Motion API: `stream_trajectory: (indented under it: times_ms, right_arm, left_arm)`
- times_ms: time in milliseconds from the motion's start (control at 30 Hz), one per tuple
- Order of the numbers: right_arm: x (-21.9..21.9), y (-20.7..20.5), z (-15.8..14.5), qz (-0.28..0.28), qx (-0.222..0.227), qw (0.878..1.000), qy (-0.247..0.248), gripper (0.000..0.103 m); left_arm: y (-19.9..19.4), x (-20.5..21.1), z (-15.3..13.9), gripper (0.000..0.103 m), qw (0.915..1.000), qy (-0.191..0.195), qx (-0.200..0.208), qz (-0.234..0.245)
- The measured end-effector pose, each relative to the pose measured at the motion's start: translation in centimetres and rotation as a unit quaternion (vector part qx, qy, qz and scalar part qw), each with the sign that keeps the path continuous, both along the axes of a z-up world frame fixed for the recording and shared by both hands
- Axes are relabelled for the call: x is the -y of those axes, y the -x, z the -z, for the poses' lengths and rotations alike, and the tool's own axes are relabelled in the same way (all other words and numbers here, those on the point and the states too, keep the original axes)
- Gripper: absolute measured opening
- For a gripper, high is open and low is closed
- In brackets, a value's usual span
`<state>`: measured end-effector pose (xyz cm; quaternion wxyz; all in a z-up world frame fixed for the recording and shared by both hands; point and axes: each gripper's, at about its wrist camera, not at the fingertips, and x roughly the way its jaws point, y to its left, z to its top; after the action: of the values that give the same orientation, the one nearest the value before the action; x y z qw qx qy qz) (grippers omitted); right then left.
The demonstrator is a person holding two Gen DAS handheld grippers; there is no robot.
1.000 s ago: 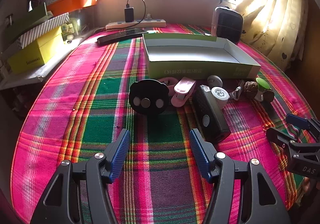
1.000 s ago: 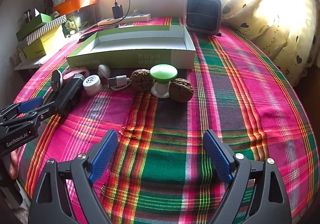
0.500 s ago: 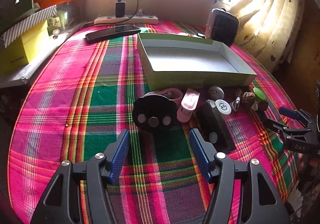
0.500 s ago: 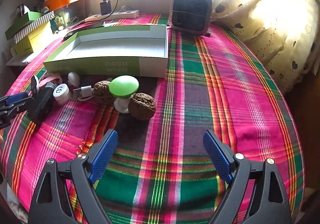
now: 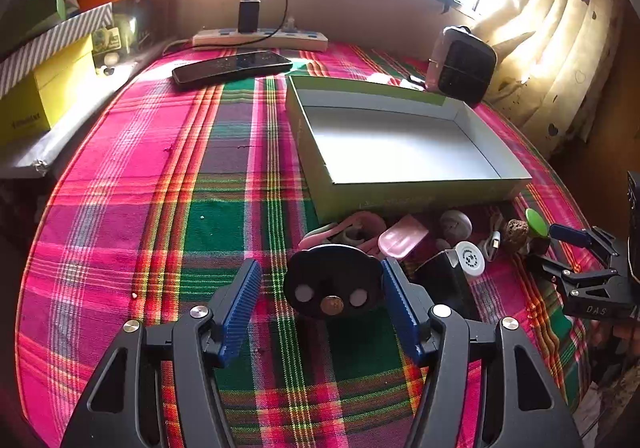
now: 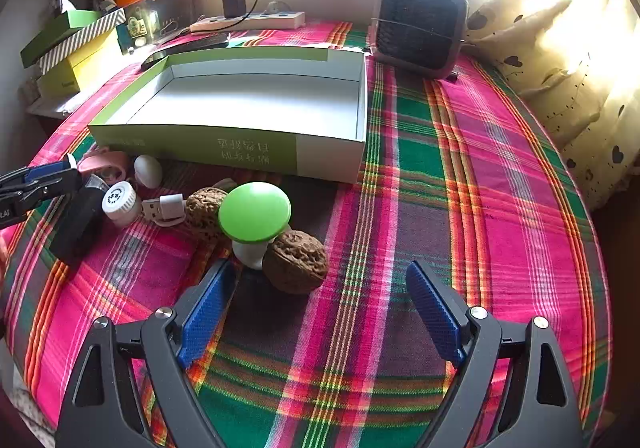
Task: Organize objects
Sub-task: 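Grasp the black round phone grip with the left gripper while the right gripper grasps a walnut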
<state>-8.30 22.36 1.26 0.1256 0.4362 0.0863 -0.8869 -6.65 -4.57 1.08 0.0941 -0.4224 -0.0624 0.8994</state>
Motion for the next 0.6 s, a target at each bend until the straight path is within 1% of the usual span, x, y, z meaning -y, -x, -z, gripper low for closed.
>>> stream_trajectory:
  times_ms: [67, 200, 233, 267, 333, 400, 433, 467, 500, 567, 600]
  right_arm:
    - [0.01, 0.25, 0.0, -0.005, 0.001, 1.0, 0.001, 0.088]
    - [0.01, 0.49, -0.03, -0.012, 0.001, 1.0, -0.001, 0.087]
    - [0.0, 0.52, -0.04, -0.014, 0.001, 1.0, 0.0, 0.085]
    - [-0.01, 0.49, -0.08, -0.018, 0.001, 1.0, 0.002, 0.08]
    - [0.04, 0.42, -0.17, -0.025, 0.002, 1.0, 0.009, 0.073]
    - [0.09, 0.43, -0.18, -0.027, 0.001, 1.0, 0.01, 0.072]
    - [0.06, 0.4, -0.16, -0.029, 0.002, 0.999, 0.013, 0.069]
    - [0.04, 0.4, -0.17, -0.032, 0.004, 0.999, 0.017, 0.065]
    - [0.08, 0.31, -0.21, -0.036, 0.003, 0.999, 0.018, 0.063]
    - [0.25, 0.23, -0.3, -0.043, 0.002, 0.999, 0.02, 0.054]
    - [0.37, 0.15, -0.32, -0.045, 0.0, 0.999, 0.02, 0.052]
  left_arm:
    - [0.22, 0.15, 0.03, 0.06, 1.0, -0.003, 0.001, -0.003]
    - [0.46, -0.13, 0.05, 0.06, 1.0, 0.004, 0.004, 0.0]
    - [0.54, -0.12, 0.0, 0.06, 1.0, 0.004, 0.006, 0.001]
    - [0.58, -0.11, -0.02, 0.06, 1.0, 0.003, 0.007, 0.0]
    - [0.61, -0.02, -0.04, 0.06, 1.0, -0.001, 0.009, 0.0]
    - [0.58, 0.07, -0.05, 0.06, 1.0, -0.005, 0.008, -0.001]
    - [0.59, 0.05, -0.06, 0.06, 1.0, -0.005, 0.009, -0.001]
    - [0.59, 0.11, -0.05, 0.06, 0.9999, -0.007, 0.009, 0.0]
    - [0.59, 0.1, -0.03, 0.059, 0.9999, -0.009, 0.009, 0.0]
    - [0.62, 0.12, -0.04, 0.057, 0.9998, -0.015, 0.011, -0.001]
    - [0.67, 0.1, -0.05, 0.056, 0.9998, -0.016, 0.011, -0.001]
